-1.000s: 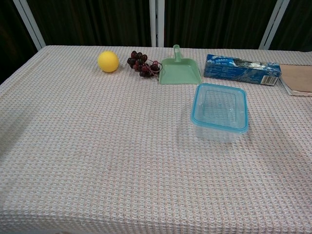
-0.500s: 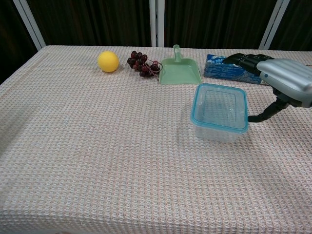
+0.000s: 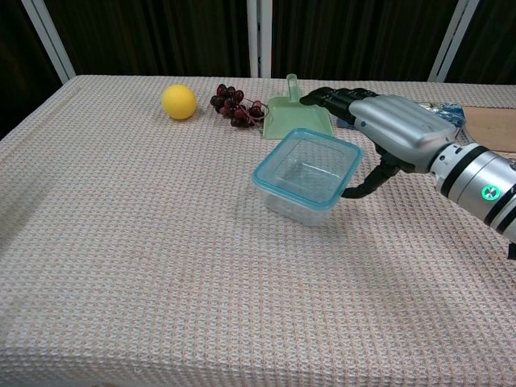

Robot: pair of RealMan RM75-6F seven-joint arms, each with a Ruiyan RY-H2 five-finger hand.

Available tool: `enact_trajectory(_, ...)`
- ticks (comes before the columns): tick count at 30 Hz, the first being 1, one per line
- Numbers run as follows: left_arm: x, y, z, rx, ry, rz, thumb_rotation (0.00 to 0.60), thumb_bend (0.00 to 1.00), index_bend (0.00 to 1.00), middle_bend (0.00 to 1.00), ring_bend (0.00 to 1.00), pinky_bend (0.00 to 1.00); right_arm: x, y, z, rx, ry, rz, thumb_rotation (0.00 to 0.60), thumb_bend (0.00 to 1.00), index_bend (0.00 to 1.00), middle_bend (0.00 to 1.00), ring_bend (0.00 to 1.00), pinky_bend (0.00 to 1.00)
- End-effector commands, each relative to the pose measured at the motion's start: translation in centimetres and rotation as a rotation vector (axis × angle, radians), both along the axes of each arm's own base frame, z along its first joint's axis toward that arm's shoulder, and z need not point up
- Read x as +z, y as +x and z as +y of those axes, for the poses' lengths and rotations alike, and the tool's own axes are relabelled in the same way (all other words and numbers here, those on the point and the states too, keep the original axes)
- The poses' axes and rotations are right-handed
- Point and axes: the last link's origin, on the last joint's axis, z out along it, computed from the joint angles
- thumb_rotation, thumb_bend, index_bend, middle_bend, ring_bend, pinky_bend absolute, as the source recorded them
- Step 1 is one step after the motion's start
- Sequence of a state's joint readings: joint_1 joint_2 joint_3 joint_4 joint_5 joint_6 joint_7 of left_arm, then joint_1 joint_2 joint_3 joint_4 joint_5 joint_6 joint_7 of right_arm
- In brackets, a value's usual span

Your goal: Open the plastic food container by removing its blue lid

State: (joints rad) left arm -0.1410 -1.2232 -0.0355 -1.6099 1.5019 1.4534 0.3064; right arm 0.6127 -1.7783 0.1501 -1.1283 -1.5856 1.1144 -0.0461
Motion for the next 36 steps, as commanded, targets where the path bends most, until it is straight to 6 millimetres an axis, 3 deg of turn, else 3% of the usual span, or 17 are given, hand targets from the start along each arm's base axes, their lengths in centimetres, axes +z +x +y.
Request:
enact_trajectory(1,0.0,0.0,0.0,0.002,0.0,-0.001,0.6,0.04,0.03,0.0,0.0,0.0,-1.0,1.5,-0.2,0.027,0.019,-0.019,0.6,0.0,0.0,0.0,0.0,0.0)
enact_trajectory(12,0.1,-0.1,0.1,0.004,-0.008,-0.002,0.6,0.04,0.03,0.0,0.0,0.0,-5.1,8.4,-2.1,0.11,0.071,-0.058,0.6,0.0,0.0,0.0,0.0,0.0)
enact_trajectory(19,-0.1,0.0,0.5,-0.001,-0.026,0.005,0.6,0.04,0.03,0.0,0.0,0.0,-6.3,10.8,-2.2,0.154,0.115,-0.055,0.6,0.0,0.0,0.0,0.0,0.0)
enact_trajectory(23,-0.1,0.2,0.7,-0.007,-0.026,0.006,0.6,0.04,0.03,0.0,0.0,0.0,-4.7,10.0,-1.0,0.179,0.136,-0.088,0.6,0.0,0.0,0.0,0.0,0.0)
enact_trajectory(26,-0.2,0.3,0.8,-0.016,-0.028,0.008,0.6,0.04,0.03,0.0,0.0,0.0,-2.4,8.3,-0.5,0.175,0.113,-0.104,0.6,0.0,0.0,0.0,0.0,0.0)
enact_trajectory(31,-0.2,0.5,0.8,-0.023,-0.028,0.007,0.6,0.04,0.03,0.0,0.0,0.0,1.5,4.4,-0.6,0.111,0.056,-0.062,0.6,0.0,0.0,0.0,0.0,0.0)
enact_trajectory(36,-0.5,0.7,0.9,-0.025,-0.033,0.008,0.6,0.04,0.03,0.0,0.0,0.0,3.3,1.6,-1.4,0.031,0.04,-0.024,0.6,0.0,0.0,0.0,0.0,0.0)
